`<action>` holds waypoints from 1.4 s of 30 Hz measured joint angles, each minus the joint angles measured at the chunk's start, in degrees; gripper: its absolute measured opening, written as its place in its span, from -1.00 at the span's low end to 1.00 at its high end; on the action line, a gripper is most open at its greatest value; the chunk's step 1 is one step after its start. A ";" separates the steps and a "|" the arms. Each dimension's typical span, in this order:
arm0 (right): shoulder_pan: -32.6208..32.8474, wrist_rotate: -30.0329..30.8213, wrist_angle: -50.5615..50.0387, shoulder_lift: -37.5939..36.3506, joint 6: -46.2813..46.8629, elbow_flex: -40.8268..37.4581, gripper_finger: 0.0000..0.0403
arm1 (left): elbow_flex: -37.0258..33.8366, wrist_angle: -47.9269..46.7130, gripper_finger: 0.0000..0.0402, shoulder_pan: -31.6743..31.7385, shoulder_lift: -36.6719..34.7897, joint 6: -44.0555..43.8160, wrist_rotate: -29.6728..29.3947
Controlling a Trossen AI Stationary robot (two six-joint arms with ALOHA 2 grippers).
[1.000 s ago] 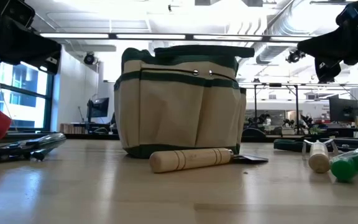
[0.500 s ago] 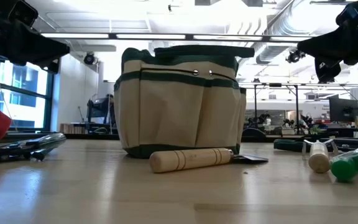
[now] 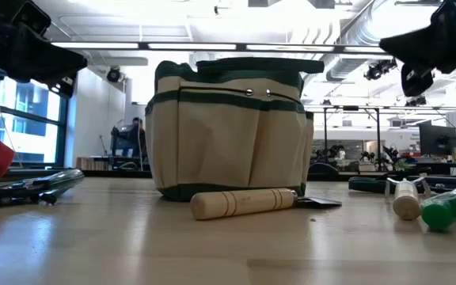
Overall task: Pick & Place Garden tools in Gardening bag
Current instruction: Put the top right trowel into the gardening bag
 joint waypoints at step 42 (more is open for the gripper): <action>0.04 -7.22 3.25 12.79 11.69 0.02 -0.72 | 31.12 -17.92 0.02 0.04 42.21 -2.71 -13.77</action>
